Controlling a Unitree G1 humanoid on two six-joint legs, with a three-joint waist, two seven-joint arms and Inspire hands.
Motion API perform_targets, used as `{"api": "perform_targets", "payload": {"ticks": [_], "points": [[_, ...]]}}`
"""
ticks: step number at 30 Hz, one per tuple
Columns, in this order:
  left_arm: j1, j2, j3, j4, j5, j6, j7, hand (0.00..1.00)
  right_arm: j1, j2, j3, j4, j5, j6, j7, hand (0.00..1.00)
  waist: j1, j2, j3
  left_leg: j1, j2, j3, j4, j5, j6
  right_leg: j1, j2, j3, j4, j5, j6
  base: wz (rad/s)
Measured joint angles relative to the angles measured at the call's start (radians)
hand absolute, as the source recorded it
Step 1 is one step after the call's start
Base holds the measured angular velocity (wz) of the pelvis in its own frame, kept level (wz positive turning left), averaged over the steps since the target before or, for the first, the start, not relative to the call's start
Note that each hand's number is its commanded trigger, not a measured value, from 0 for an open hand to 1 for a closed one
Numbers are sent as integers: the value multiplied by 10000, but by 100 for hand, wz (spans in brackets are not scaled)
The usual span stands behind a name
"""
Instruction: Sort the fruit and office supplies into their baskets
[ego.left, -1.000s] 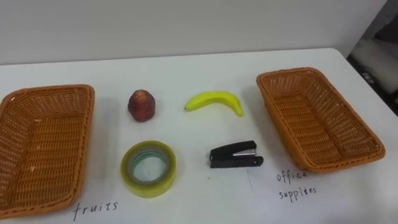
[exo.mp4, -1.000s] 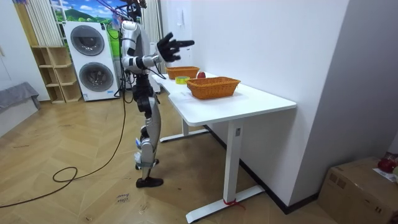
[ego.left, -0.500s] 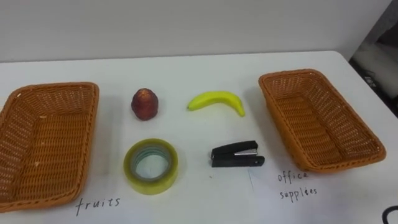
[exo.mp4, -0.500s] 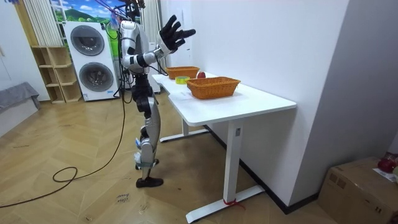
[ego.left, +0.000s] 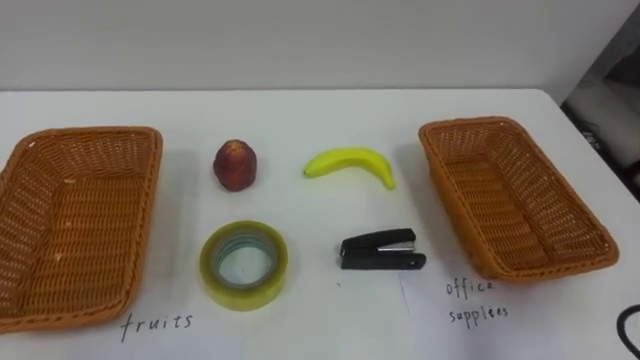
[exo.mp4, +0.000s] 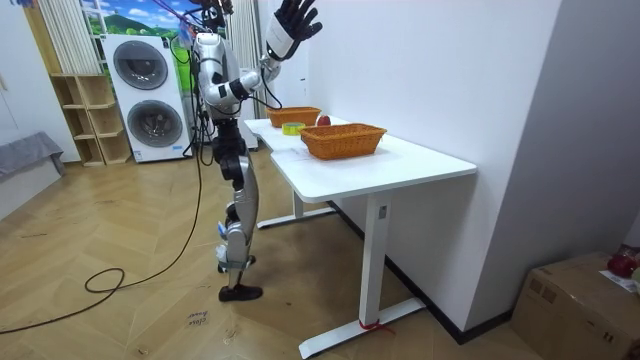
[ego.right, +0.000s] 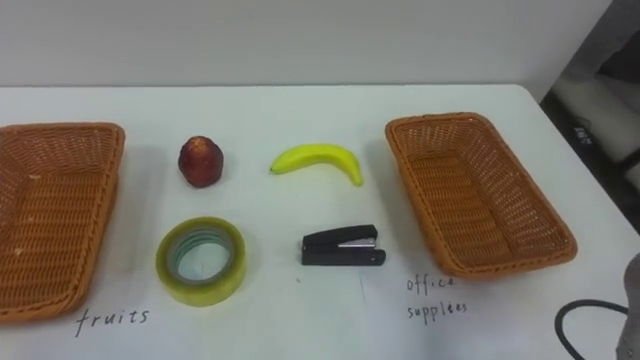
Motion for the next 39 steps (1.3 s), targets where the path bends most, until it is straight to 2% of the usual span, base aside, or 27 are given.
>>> {"api": "perform_targets", "payload": {"ticks": [5, 11, 13, 18, 23, 29, 30, 32, 39], "points": [[-22, 32, 77, -5, 291, -41, 10, 0, -50, -36, 470, -167, -366, 24, 840, 0, 98, 30, -13, 57, 9, 0, -24, 2, -2, 43, 9, 2, -6, 0, 0, 0], [-11, 59, 180, 13, 423, -160, 9, 0, -65, -76, 537, -390, -366, 60, 1559, 0, 297, -28, -11, 212, 8, 0, -36, 4, -2, 205, 5, -3, -21, -1, 1, 0], [-34, 60, 183, 60, 470, -160, 9, 0, -164, -81, 722, -389, -407, 59, 1684, 0, 298, -25, 11, 226, 9, -2, -34, 3, -2, 231, 0, -32, -24, -1, 0, 0], [-253, 55, 172, 419, 697, -131, -14, 0, -202, -81, 1060, -386, -1601, 66, 2341, 0, 310, 1, 33, 213, 12, -124, -72, 0, -2, 267, -16, -145, -24, 3, -5, 3], [-252, 55, 165, 413, 697, -109, -33, 0, -199, -83, 1619, -372, -1866, 210, 2933, 0, 333, 61, 28, 206, 15, -154, -55, 1, -3, 272, -18, -191, -24, 5, -8, 2], [-331, 73, 171, 411, 692, -109, -332, 0, -170, -88, 1723, -370, -1935, 278, 4086, 0, 307, 38, -10, 175, 13, -178, -36, 3, -3, 261, -16, -194, -87, 5, -8, 1], [-349, 80, 172, 413, 693, -109, -420, 0, -169, -98, 1804, -363, -1939, 279, 4327, 0, 305, 22, -68, 152, 12, -178, -36, 3, -3, 271, -15, -192, -170, 8, -11, 0], [-339, 79, 169, 414, 691, -109, -513, 0, -143, -110, 2036, -305, -1939, 290, 4741, 0, 304, 23, -114, 176, 6, -169, -32, 3, -4, 302, -10, -193, -180, 10, -12, 0], [-416, 97, 154, 413, 669, -109, -854, 0, -80, -152, 2490, -299, -1876, 672, 6050, 0, 383, 9, -109, 219, 6, -188, -31, 4, -5, 345, -11, -160, -195, 10, -11, 0]]}}
